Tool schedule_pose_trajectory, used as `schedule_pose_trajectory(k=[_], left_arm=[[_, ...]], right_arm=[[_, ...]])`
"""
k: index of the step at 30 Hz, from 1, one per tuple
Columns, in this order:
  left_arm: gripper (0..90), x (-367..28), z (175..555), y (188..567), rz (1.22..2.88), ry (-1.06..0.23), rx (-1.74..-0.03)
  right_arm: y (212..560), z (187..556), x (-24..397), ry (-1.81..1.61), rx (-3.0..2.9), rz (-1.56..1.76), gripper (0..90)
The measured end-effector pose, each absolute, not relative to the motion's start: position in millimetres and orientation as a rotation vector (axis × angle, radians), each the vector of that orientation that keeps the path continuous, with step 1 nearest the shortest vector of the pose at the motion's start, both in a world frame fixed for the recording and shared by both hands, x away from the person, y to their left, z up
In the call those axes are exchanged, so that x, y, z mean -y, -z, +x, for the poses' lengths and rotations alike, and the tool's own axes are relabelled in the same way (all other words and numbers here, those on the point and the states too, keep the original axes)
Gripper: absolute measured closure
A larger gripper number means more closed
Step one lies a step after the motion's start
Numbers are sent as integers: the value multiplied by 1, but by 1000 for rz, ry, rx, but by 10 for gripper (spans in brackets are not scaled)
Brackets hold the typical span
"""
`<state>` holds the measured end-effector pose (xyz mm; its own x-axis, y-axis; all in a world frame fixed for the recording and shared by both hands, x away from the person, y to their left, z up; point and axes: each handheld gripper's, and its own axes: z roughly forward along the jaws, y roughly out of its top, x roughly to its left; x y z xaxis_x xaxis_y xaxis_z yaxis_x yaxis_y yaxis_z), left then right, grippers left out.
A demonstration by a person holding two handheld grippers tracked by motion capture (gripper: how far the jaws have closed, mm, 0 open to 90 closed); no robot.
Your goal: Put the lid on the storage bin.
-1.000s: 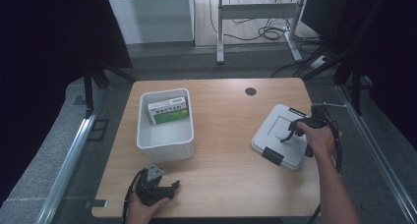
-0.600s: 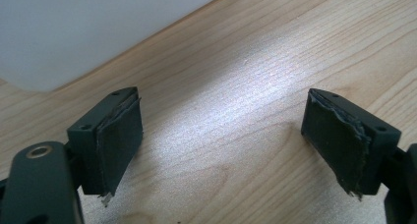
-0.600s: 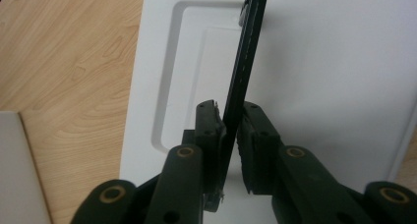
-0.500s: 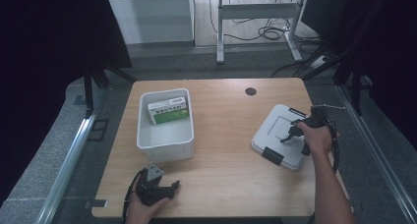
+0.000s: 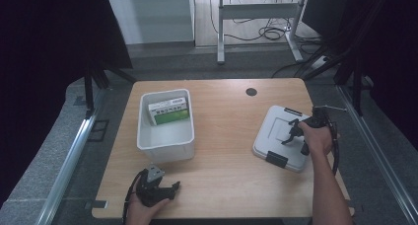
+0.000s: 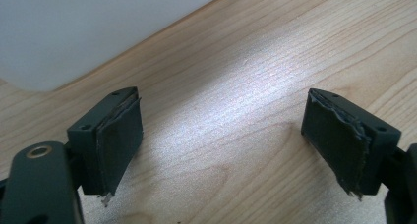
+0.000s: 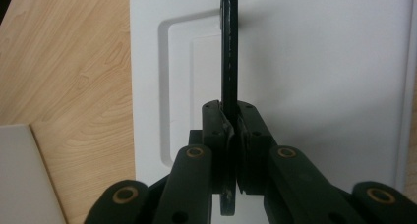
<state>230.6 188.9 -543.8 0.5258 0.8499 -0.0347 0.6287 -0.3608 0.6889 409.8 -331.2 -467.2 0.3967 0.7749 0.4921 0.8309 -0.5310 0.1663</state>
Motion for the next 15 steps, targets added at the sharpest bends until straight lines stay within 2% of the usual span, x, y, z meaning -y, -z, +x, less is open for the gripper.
schedule_pose_trajectory(k=[15], left_arm=[[156, -189, 230, 544, 2113, -434, -1192]], right_arm=[[450, 405, 330, 859, 1478, -2496, 845]])
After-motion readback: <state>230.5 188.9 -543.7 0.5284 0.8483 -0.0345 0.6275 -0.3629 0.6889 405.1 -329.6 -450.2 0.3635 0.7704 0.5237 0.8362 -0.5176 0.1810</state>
